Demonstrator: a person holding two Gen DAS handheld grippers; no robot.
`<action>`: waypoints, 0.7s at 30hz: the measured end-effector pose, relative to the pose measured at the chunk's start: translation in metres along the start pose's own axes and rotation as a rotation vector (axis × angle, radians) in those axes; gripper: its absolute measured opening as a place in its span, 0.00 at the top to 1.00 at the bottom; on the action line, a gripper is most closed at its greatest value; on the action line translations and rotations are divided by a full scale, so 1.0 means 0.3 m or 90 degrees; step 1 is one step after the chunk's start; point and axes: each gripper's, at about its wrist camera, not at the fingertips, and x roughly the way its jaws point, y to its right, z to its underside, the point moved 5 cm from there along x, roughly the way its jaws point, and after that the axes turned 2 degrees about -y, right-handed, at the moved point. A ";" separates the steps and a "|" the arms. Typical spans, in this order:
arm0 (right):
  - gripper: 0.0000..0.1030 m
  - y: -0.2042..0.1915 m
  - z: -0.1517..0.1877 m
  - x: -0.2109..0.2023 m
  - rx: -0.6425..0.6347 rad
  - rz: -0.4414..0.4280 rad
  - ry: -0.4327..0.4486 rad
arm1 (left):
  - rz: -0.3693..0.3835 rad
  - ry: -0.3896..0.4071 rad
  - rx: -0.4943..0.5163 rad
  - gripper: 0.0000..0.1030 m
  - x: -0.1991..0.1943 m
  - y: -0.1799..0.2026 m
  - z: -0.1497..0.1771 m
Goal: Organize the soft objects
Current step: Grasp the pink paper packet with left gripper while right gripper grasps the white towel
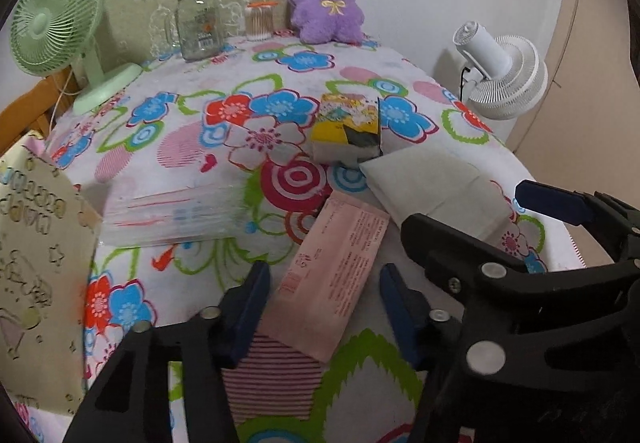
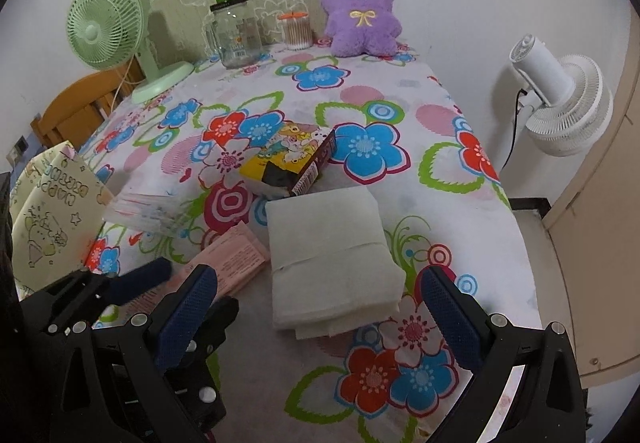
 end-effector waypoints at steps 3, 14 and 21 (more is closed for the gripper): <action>0.00 0.003 0.000 0.023 0.000 0.000 -0.011 | -0.006 0.009 0.006 0.46 0.007 0.003 -0.009; 0.03 0.008 -0.018 0.074 0.007 0.002 -0.021 | -0.020 0.016 -0.012 0.61 0.024 -0.027 -0.038; 0.14 0.026 -0.015 0.109 0.039 0.016 -0.032 | -0.033 0.013 -0.013 0.62 0.020 -0.037 -0.034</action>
